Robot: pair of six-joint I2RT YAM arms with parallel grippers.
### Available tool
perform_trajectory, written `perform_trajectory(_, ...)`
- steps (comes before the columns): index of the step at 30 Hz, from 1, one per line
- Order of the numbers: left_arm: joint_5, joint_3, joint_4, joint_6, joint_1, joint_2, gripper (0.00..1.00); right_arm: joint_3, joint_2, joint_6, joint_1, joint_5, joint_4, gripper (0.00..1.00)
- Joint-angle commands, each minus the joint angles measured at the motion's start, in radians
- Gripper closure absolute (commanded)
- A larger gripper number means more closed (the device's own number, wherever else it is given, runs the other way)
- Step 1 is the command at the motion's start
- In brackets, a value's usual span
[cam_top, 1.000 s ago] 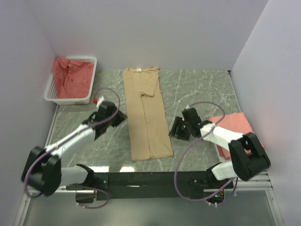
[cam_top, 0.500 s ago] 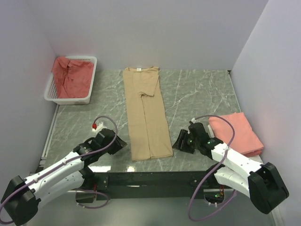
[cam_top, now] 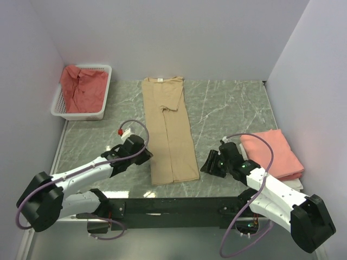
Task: Fold and stack the t-shirts
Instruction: Fold the tshirt
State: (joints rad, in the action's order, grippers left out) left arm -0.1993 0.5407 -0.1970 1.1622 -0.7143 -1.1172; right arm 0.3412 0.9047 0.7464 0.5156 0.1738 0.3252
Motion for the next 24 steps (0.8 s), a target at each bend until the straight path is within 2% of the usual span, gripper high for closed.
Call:
perform_trajectory(1,0.035,-0.053,0.103,-0.009,-0.008,-0.041,0.91,0.018,-0.012,-0.016,0.011,-0.005,-0.012,0.42)
perform_trajectory(4,0.066,-0.102,0.156,0.017,-0.039,-0.075,0.94,0.015,-0.009,-0.018,0.012,0.003,-0.023,0.42)
perform_trajectory(12,0.051,-0.169,0.142,0.08,-0.139,-0.102,0.95,0.035,0.011,-0.032,0.017,0.009,-0.02,0.43)
perform_trajectory(19,0.021,-0.163,0.028,0.08,-0.159,0.037,0.92,0.051,0.031,-0.038,0.04,0.009,-0.015,0.43)
perform_trajectory(24,0.057,-0.166,0.008,0.057,-0.163,0.083,0.9,0.048,0.066,-0.039,0.06,0.004,-0.018,0.44)
